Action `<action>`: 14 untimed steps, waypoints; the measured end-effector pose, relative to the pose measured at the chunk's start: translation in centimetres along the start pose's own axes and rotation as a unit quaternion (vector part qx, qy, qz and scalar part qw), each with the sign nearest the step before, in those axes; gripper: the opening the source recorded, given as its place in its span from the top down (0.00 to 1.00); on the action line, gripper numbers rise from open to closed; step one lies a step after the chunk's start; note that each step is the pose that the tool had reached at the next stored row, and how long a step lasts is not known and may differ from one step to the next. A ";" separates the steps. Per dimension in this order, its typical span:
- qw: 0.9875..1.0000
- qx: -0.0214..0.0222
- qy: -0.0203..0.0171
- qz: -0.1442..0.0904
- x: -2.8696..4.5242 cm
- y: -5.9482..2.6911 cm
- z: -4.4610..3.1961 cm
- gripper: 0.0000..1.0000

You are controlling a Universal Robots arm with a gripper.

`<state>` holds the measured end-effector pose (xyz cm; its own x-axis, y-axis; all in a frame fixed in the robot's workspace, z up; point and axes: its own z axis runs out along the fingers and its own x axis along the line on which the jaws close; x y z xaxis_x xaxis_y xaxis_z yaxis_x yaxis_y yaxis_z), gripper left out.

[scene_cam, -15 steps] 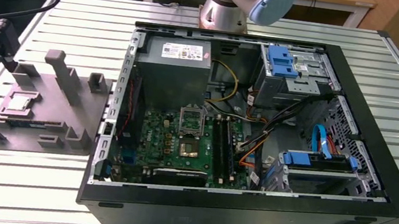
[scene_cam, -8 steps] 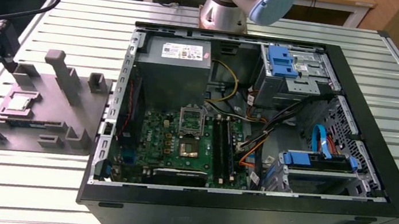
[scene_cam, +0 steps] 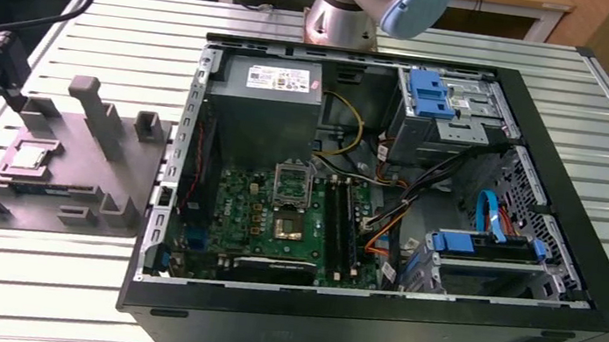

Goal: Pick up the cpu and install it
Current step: 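Pick up the cpu and move it towards the insertion slot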

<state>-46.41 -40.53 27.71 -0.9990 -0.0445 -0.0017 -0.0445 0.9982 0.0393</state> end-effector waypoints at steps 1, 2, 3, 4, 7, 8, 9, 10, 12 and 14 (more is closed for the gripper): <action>1.000 0.000 0.000 0.000 0.00 0.00 0.03 0.29; 1.000 0.000 0.000 0.000 0.00 0.00 0.04 0.29; 1.000 0.000 0.000 0.000 0.00 0.00 0.05 0.29; 1.000 0.000 0.000 0.000 0.00 0.00 0.05 0.29; 1.000 0.000 0.000 0.000 -0.01 0.00 0.11 0.29; 1.000 0.000 0.000 0.001 -0.03 0.00 0.17 0.29; 1.000 0.000 0.000 0.002 -0.07 -0.02 0.22 0.29; 1.000 0.000 0.000 0.005 -0.09 -0.02 0.30 0.29; 1.000 0.000 0.000 0.011 -0.14 -0.02 0.47 0.29; 1.000 0.000 0.000 0.014 -0.16 -0.03 0.55 0.29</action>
<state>-46.25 -40.53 27.16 -0.9999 -0.0164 -0.0016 -0.0165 0.9991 0.0392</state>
